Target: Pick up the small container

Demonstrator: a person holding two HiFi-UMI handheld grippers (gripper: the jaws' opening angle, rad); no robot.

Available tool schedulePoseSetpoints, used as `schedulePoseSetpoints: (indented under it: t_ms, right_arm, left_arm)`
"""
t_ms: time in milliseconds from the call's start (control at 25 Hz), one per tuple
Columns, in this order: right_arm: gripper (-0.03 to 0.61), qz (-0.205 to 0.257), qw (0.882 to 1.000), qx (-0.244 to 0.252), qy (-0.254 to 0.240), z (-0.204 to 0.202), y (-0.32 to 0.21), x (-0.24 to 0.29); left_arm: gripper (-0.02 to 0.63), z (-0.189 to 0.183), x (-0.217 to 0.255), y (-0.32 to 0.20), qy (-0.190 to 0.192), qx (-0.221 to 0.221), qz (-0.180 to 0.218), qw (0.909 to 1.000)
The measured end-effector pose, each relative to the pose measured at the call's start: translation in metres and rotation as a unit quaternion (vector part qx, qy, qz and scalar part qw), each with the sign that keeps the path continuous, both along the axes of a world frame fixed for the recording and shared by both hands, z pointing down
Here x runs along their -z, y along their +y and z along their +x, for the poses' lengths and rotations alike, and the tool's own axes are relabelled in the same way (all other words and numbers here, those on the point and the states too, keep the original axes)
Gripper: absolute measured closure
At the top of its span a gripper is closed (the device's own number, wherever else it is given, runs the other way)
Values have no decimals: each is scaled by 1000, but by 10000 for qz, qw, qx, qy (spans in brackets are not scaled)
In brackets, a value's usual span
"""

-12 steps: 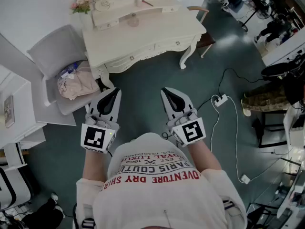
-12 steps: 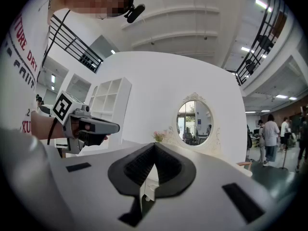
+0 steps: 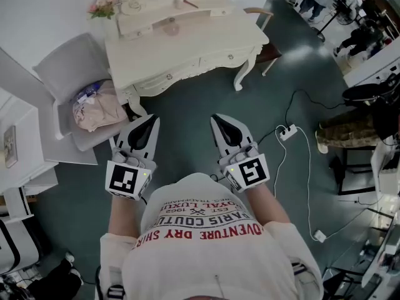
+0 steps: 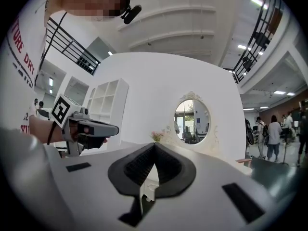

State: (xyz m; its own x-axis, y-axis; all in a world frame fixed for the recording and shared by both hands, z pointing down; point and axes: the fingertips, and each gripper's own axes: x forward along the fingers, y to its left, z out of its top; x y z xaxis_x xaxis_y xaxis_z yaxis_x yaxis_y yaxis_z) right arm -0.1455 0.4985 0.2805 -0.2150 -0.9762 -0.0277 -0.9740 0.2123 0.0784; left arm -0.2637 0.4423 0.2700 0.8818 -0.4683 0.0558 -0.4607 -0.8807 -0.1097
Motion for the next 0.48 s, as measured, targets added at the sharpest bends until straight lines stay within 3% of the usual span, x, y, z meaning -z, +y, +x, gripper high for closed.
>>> schedulePoseSetpoints:
  t_ms: [240,480]
  right_arm:
    - [580,-153,9996,-194,-133,33,3,-14]
    - [580,-238,9997,-78,-2,52,-12,-21]
  left_arm:
    - [607,21,-10,-1,10,71,-114,9999]
    - [607,48,-17,-13,-30,38,-203,9998]
